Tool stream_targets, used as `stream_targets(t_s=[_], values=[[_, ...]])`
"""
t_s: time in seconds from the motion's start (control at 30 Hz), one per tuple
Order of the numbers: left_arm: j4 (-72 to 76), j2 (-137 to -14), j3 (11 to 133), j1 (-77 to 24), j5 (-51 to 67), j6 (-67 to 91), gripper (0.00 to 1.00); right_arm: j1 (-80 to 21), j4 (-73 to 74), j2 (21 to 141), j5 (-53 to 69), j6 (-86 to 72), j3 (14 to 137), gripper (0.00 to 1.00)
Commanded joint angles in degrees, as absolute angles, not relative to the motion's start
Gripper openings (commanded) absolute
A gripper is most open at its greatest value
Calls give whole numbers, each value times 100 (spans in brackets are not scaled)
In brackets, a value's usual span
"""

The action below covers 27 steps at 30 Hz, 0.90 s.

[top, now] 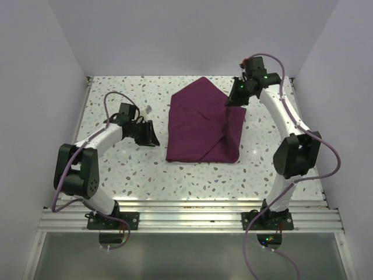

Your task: Prepare the surgical pack

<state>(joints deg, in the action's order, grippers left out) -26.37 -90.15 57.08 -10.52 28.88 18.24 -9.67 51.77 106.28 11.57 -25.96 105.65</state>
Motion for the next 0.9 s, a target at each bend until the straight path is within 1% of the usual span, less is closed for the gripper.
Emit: stream_targets(t_s=[0.0,0.07,0.13,0.23,0.57,0.73,0.87], values=[[-2348,-9429,5959,-1028,2979,2039,32,-1570,5292,10748,1433,-2944,10898,0],[-2329,-9614,6116,-1028,2997,2057,32,-2010,5116,10828,1441,-2997,10933,0],[-2347,-9913,6240,-1028,3067,2074,32,-2240,4957,11038,1363,-3015,11056,0],[-2355,-10195,6442,-1037,3182,2162,32,-2557,4887,11407,1450,-3146,11538,0],[-2241,-10538,6609,-1099,3340,2443,31,-2987,4825,12102,1714,-3375,12506,0],[-2215,-10705,6671,-1160,3384,2487,31,-3111,4685,11989,1775,-3445,12419,0],[-2215,-10793,6750,-1204,3392,2522,31,-3208,4667,12041,2082,-3463,12340,0]])
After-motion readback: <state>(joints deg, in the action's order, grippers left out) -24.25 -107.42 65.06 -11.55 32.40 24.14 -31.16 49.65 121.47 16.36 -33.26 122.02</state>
